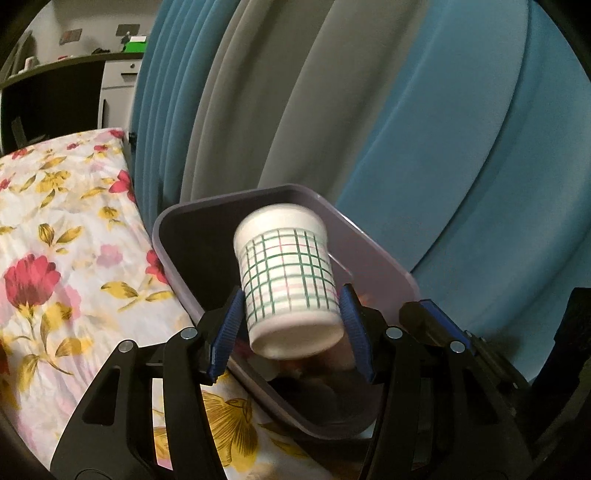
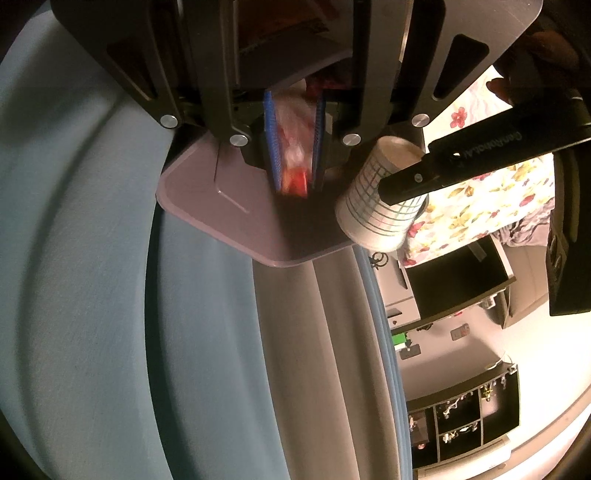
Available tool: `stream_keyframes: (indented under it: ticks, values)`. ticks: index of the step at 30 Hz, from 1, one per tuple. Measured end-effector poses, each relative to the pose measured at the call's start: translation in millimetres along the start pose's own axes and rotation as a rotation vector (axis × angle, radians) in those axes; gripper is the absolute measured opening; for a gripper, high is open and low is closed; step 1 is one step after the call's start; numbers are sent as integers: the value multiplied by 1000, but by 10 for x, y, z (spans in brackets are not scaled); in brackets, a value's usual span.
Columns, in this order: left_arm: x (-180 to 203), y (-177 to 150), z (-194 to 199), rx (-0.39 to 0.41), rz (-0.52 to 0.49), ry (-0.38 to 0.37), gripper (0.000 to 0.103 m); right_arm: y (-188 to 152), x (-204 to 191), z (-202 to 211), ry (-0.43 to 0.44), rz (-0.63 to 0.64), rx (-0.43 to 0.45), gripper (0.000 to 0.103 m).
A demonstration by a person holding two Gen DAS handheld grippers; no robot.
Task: Collect trash
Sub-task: 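Open both tools to drop the cup and red bag into the bin, then move both tools back over the green sleeve and orange cup on the bed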
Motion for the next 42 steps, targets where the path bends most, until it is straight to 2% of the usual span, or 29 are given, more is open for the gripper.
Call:
stream_keyframes:
  ticks: [5, 7, 12, 16, 18, 21, 27, 37, 42]
  values:
    - [-75, 14, 48, 7, 29, -3, 76, -2, 8, 14, -6, -2, 0, 21]
    - [-132, 19, 90, 16, 47, 11, 83, -5, 15, 23, -5, -7, -2, 28]
    - [-281, 1, 241, 40, 59, 79, 86, -37, -3, 58, 3, -19, 2, 48]
    - [-418, -36, 395, 59, 55, 145, 87, -45, -62, 98, 3, -14, 5, 60]
    - [-473, -54, 477, 65, 58, 165, 87, -30, -84, 122, 3, -13, 11, 72]
    - [-557, -86, 635, 84, 49, 205, 87, -12, -141, 189, 1, 1, 25, 79]
    - [-702, -199, 1013, 126, 38, 285, 89, -46, -283, 358, 10, 18, 34, 87]
    - [-1050, -393, 1681, 194, 64, 433, 92, -190, -539, 639, 55, 20, 41, 89]
    - [-1202, -508, 1956, 207, 76, 475, 92, -196, -732, 779, 79, 28, 57, 89]
Point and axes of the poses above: each gripper's, at about its wrist camera, not at the fingertips, and z roughly against the way its jaws point, x to its right, y to its top, the point moved 8 cm from there along -z, roughly the way its jaws point, and after that the axes turned 5 degrees about y, right-handed, at the moved point
